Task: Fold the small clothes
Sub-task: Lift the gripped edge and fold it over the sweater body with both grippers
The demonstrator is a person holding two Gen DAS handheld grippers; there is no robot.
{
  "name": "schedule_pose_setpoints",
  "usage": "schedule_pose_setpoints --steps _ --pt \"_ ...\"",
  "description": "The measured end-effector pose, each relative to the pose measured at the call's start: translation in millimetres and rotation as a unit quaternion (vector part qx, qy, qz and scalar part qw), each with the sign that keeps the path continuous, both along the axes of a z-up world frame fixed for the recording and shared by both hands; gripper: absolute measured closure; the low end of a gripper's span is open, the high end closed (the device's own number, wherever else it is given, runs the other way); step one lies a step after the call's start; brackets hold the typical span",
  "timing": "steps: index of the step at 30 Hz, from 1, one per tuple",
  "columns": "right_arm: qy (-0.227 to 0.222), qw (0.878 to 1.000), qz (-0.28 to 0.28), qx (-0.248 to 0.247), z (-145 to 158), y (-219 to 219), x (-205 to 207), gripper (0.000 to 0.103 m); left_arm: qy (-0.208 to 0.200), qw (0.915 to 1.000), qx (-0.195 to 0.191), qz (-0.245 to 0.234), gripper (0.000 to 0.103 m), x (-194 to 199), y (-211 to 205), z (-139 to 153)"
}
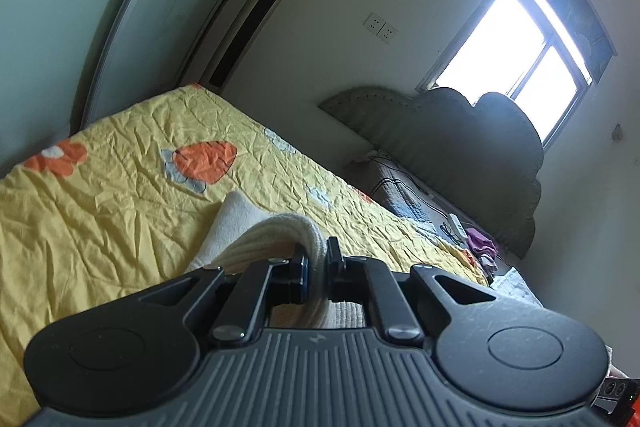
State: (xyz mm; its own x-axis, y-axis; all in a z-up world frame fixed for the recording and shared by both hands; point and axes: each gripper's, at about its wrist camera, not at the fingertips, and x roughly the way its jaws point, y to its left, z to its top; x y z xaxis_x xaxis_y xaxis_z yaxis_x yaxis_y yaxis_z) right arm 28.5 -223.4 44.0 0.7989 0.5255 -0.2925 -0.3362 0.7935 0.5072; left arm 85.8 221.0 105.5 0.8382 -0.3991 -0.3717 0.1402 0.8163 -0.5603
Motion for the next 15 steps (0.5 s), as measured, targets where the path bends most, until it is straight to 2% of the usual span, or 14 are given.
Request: schedule_pose_setpoints --steps 7,10,15 --pt "-0.018 0.999 -0.041 -0.011 -0.3 -7.8 24.4 0.090 -0.022 0.9990 0.033 0.023 0.095 24.5 -20.5 14.0" --pt "-0.024 0.998 -0.049 -0.016 -0.8 -8.4 32.3 0.090 -0.023 0.9988 0.036 0.023 0.095 37.4 -27.3 12.8" --pt "-0.023 0.998 -0.058 -0.024 -5.5 -9.8 49.1 0.090 -0.027 0.9969 0.065 0.035 0.095 55.4 -42.8 8.7"
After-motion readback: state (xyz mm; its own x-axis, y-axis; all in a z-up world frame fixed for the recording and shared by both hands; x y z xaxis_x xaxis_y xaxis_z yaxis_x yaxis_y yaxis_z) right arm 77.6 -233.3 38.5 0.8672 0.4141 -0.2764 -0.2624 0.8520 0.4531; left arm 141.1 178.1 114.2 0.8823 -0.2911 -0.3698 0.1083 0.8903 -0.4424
